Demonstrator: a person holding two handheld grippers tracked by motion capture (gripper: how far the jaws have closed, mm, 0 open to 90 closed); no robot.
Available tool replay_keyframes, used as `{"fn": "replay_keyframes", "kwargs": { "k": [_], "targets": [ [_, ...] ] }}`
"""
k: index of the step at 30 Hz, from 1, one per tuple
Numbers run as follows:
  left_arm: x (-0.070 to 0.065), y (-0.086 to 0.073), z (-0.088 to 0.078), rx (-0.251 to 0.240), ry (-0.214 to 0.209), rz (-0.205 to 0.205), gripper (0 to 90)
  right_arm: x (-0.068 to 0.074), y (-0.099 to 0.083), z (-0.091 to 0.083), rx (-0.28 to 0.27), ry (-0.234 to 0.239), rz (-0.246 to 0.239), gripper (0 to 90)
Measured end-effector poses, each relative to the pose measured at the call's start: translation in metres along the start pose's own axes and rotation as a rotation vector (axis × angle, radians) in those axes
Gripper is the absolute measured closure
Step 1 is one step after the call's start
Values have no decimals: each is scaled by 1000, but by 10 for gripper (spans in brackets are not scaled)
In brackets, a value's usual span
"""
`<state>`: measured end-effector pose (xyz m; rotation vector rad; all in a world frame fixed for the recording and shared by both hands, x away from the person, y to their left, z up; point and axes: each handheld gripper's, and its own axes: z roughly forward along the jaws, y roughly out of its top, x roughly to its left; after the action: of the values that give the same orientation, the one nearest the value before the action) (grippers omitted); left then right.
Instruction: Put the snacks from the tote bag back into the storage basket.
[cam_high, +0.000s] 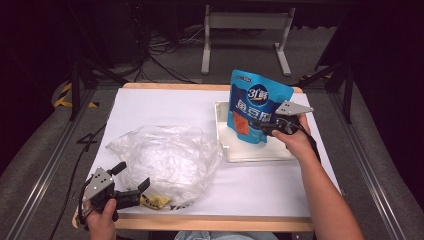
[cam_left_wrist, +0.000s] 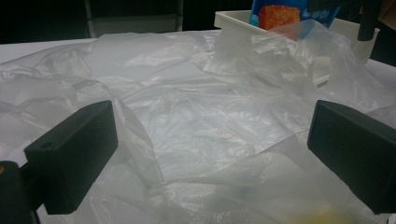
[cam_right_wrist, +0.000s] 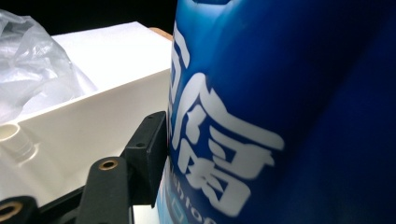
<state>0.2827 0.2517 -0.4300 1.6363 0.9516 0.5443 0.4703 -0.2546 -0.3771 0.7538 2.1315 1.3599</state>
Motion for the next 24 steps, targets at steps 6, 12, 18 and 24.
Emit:
{"fn": "replay_keyframes", "kwargs": {
  "k": [6, 12, 18, 24],
  "targets": [
    [0, 0, 0, 1, 0, 0, 25, 1, 0, -4, 2, -29, 9, 325],
    [0, 0, 1, 3, -3, -3, 25, 0, 1, -16, -8, -75, 23, 300],
    [0, 0, 1, 2, -1, -3, 25, 4, 2, -38, -2, -101, 40, 395],
    [-1, 0, 1, 13, -1, 4, 25, 10, 3, -64, 2, -109, 51, 517]
  ]
}}
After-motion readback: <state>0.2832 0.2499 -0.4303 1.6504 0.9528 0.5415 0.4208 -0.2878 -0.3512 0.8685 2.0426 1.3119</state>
